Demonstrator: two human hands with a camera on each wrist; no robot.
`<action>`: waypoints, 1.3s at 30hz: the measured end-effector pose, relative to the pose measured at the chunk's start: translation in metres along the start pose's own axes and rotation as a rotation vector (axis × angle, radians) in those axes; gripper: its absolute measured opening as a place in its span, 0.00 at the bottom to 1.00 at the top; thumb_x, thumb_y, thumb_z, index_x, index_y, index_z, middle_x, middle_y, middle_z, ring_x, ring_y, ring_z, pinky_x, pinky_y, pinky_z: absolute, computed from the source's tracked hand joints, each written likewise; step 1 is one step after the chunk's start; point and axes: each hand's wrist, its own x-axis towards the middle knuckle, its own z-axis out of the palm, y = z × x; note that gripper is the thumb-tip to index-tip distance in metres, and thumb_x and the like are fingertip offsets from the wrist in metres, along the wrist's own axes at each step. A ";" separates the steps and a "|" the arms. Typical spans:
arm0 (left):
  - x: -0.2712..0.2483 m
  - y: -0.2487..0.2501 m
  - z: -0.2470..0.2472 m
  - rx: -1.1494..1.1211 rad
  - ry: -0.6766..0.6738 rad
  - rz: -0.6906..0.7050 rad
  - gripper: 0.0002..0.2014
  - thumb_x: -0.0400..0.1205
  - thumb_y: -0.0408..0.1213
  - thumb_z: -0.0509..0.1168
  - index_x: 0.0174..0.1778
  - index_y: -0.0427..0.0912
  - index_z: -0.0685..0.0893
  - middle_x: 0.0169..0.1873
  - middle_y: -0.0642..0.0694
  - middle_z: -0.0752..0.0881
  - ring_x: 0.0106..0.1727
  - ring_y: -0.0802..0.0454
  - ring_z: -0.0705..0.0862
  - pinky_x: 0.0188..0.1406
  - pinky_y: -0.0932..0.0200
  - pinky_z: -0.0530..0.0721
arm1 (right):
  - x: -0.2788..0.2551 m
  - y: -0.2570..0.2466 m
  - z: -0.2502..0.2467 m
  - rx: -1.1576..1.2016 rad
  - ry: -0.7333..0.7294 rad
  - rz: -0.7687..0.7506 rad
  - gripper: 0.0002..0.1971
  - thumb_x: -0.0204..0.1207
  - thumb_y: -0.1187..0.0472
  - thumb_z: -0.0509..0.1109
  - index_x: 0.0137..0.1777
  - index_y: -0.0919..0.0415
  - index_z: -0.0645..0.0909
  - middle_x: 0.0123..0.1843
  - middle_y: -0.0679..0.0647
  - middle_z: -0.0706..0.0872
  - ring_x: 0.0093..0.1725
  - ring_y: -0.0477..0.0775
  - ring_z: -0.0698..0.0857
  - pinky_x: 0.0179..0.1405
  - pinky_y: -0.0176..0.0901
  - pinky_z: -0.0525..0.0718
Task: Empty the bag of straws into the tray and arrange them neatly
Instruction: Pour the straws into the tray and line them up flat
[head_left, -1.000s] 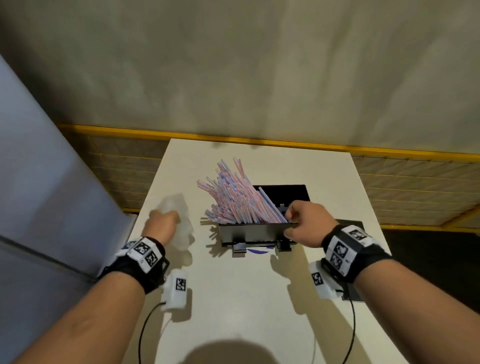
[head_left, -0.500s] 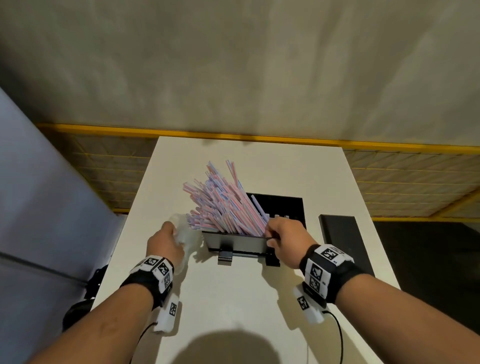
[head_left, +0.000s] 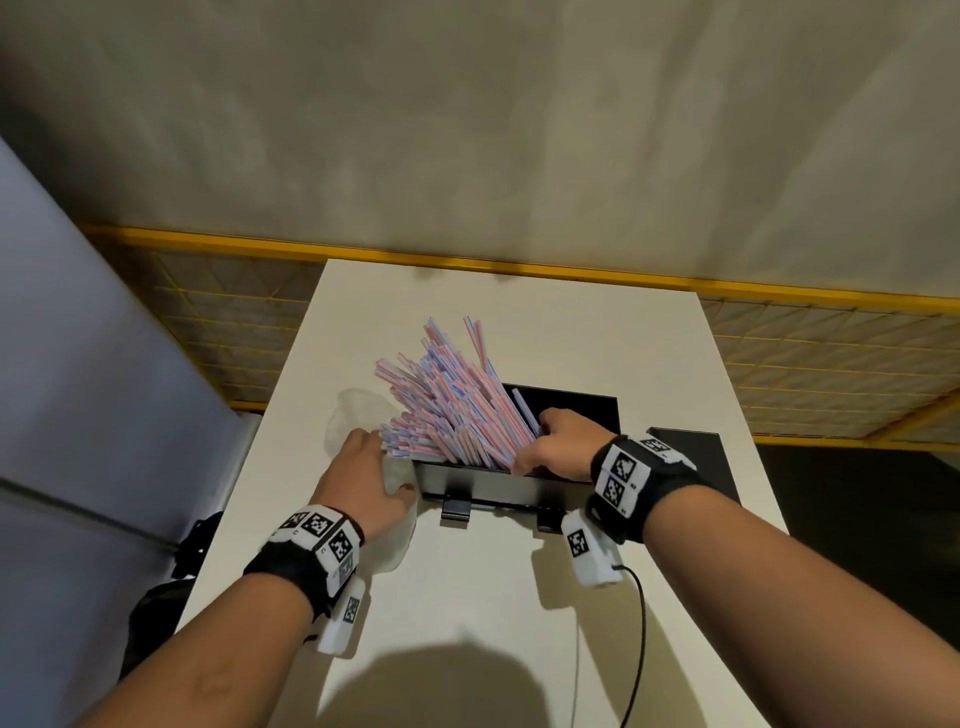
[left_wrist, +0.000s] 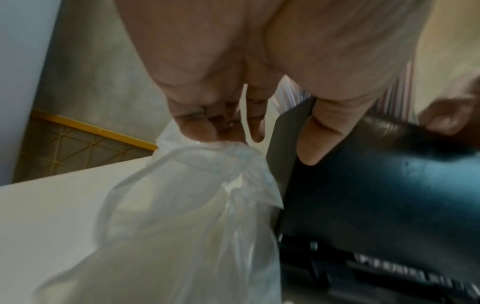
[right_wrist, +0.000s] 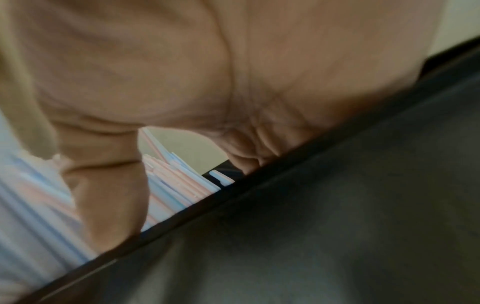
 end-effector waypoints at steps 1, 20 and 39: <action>-0.001 0.002 -0.004 -0.034 0.018 0.031 0.28 0.74 0.48 0.74 0.71 0.48 0.78 0.55 0.50 0.74 0.59 0.45 0.82 0.60 0.60 0.77 | 0.001 -0.005 -0.001 0.025 -0.017 0.003 0.30 0.61 0.51 0.83 0.63 0.61 0.81 0.56 0.56 0.88 0.54 0.56 0.87 0.60 0.53 0.87; -0.012 0.030 -0.010 -0.566 0.077 0.012 0.45 0.58 0.62 0.85 0.69 0.51 0.77 0.59 0.55 0.87 0.58 0.53 0.86 0.55 0.61 0.81 | 0.011 -0.018 0.010 -0.188 0.170 -0.346 0.21 0.75 0.70 0.66 0.68 0.56 0.77 0.59 0.58 0.87 0.58 0.61 0.84 0.53 0.42 0.79; -0.028 0.048 -0.010 -0.728 0.227 -0.053 0.22 0.65 0.52 0.85 0.46 0.52 0.82 0.40 0.56 0.90 0.42 0.51 0.90 0.45 0.43 0.91 | -0.013 0.020 0.021 -0.070 0.011 -0.352 0.29 0.74 0.30 0.69 0.40 0.60 0.83 0.29 0.48 0.79 0.30 0.47 0.77 0.35 0.44 0.75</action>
